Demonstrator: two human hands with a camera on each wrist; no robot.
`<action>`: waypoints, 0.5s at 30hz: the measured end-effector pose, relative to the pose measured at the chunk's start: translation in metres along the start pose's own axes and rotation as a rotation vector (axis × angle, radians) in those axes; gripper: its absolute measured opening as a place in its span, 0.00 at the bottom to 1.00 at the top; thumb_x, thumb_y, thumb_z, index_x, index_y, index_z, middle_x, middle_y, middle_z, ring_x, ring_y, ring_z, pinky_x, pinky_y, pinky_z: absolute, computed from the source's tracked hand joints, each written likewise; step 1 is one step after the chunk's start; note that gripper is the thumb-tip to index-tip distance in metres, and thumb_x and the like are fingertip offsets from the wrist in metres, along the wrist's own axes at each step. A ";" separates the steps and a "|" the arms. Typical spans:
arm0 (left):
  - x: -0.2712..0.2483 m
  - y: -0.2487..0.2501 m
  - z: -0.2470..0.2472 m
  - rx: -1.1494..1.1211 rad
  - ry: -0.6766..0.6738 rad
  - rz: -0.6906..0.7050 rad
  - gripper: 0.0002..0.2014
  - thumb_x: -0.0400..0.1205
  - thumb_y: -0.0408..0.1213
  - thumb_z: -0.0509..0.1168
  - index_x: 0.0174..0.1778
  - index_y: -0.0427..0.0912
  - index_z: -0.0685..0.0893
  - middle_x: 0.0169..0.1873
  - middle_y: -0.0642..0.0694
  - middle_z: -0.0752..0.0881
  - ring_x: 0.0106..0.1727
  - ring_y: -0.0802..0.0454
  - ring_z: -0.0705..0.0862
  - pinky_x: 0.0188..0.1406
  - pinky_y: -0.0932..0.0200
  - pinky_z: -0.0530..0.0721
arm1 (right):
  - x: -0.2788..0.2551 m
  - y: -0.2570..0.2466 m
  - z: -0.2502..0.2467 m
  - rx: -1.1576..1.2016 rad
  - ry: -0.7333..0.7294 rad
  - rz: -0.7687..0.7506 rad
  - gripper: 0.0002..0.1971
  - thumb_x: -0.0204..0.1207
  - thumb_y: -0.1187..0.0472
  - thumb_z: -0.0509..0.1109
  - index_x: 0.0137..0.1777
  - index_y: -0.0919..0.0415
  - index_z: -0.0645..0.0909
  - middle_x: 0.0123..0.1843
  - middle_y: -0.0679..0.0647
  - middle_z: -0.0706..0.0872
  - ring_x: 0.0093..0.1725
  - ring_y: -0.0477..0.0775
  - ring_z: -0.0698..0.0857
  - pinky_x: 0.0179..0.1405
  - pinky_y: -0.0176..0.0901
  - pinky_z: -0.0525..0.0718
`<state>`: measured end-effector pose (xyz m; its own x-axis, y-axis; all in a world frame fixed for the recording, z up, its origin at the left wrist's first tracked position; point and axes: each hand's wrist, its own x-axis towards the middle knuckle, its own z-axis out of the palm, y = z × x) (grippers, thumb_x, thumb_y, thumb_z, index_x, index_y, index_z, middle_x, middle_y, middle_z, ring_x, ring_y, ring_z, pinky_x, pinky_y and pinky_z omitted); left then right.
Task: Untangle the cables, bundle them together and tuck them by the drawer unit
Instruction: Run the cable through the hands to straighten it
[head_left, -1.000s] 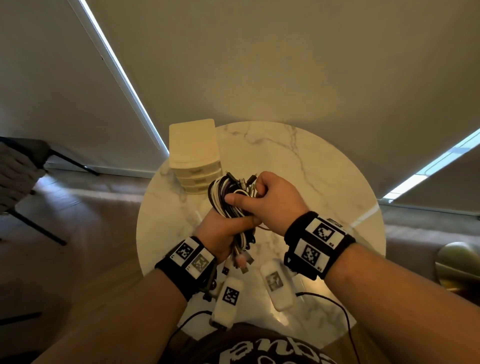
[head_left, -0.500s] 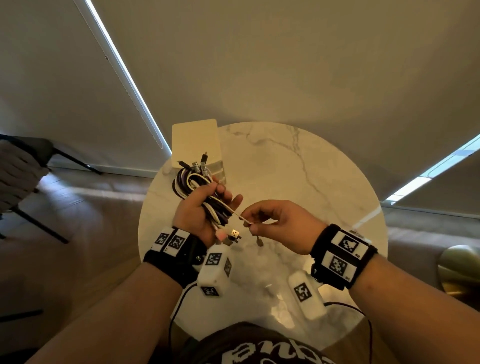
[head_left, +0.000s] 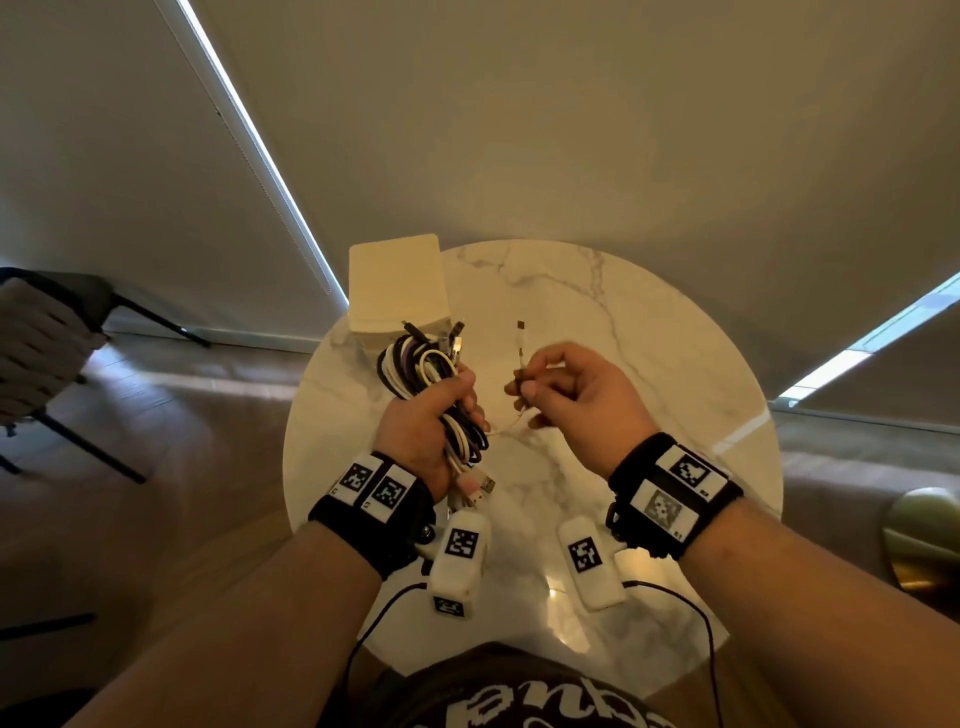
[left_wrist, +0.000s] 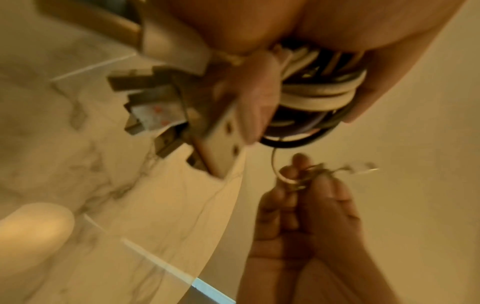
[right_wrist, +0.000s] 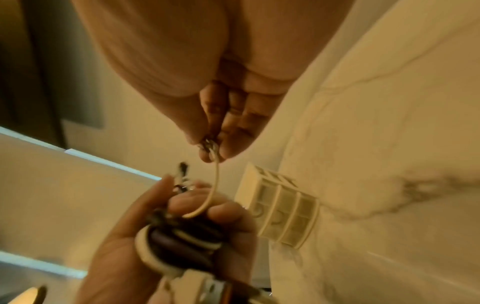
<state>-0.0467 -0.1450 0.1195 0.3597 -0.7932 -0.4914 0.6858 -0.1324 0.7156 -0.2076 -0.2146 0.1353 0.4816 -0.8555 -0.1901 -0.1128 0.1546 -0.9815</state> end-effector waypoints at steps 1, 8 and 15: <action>-0.001 -0.003 0.000 0.021 0.011 -0.009 0.05 0.84 0.32 0.70 0.43 0.38 0.83 0.28 0.43 0.77 0.28 0.47 0.78 0.35 0.50 0.81 | -0.001 -0.005 0.003 0.003 0.007 -0.035 0.10 0.82 0.71 0.73 0.56 0.57 0.80 0.46 0.60 0.95 0.45 0.56 0.93 0.44 0.47 0.91; -0.015 -0.008 -0.003 0.146 -0.023 -0.105 0.34 0.64 0.62 0.79 0.52 0.33 0.89 0.37 0.36 0.86 0.33 0.41 0.85 0.22 0.51 0.83 | -0.010 -0.024 0.026 -0.233 0.069 -0.045 0.02 0.75 0.59 0.82 0.46 0.53 0.94 0.38 0.48 0.94 0.37 0.43 0.90 0.39 0.35 0.86; -0.019 -0.008 -0.001 0.097 0.017 -0.055 0.29 0.72 0.47 0.81 0.60 0.27 0.87 0.57 0.20 0.87 0.52 0.29 0.89 0.53 0.34 0.87 | -0.018 -0.019 0.031 -0.482 0.012 -0.119 0.07 0.79 0.56 0.76 0.39 0.47 0.92 0.34 0.44 0.91 0.34 0.40 0.87 0.33 0.32 0.81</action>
<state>-0.0587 -0.1279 0.1225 0.3341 -0.7732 -0.5390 0.6404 -0.2333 0.7317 -0.1876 -0.1866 0.1569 0.5056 -0.8596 -0.0738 -0.4480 -0.1885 -0.8739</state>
